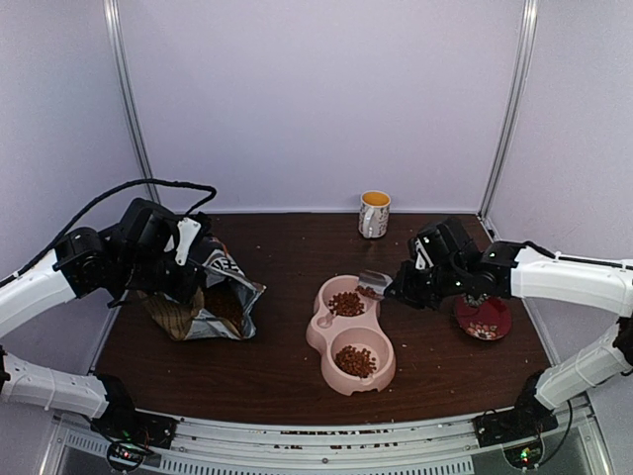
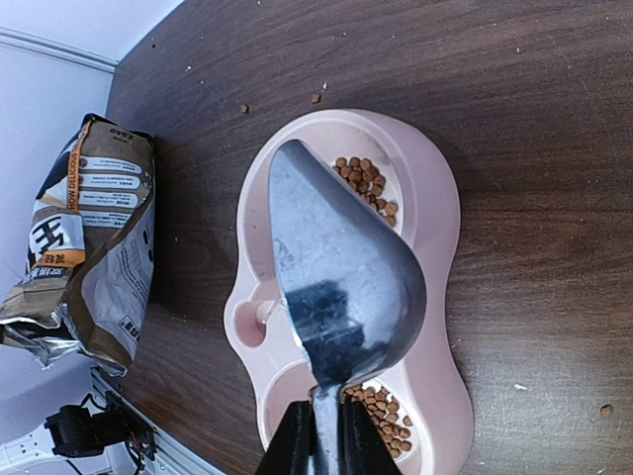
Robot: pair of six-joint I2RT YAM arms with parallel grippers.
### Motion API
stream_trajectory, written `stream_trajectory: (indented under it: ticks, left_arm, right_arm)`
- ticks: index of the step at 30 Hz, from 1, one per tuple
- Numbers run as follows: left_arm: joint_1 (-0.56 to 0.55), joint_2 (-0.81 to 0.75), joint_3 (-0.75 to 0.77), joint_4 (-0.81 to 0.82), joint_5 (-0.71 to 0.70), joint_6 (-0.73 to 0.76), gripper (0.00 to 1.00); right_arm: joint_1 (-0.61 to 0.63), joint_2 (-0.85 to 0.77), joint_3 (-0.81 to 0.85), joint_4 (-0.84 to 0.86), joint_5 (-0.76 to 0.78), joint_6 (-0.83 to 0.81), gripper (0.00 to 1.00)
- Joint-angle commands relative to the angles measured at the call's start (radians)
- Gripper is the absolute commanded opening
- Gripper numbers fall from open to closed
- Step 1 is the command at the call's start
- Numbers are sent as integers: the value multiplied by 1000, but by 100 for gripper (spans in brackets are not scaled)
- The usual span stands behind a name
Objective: Serve the pet food
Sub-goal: Place the pet food in the pet food bowl, then insert the spatula into the pet food bag.
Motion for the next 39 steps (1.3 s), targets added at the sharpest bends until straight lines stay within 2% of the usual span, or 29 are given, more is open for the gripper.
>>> stream_trajectory:
  ticks: [1,12,22,28,39]
  left_arm:
    - [21,-30,7,61,-65,-9,0]
    - [22,-30,6,61,-59,-9,0]
    - [22,-22,8,62,-48,-12,0]
    - [22,-7,19,77,-21,-12,0]
    - [22,75,81,95,70,-11,0]
  right_arm:
    - [25,28,58,-61,52,-39,0]
    - [113,143,234,-285,204,-115,0]
    - [142,117,262,-296,248,-125,0]
    - [185,52,249,-257,271,-142,0]
    - [330,-128,121,26,133,-251,0]
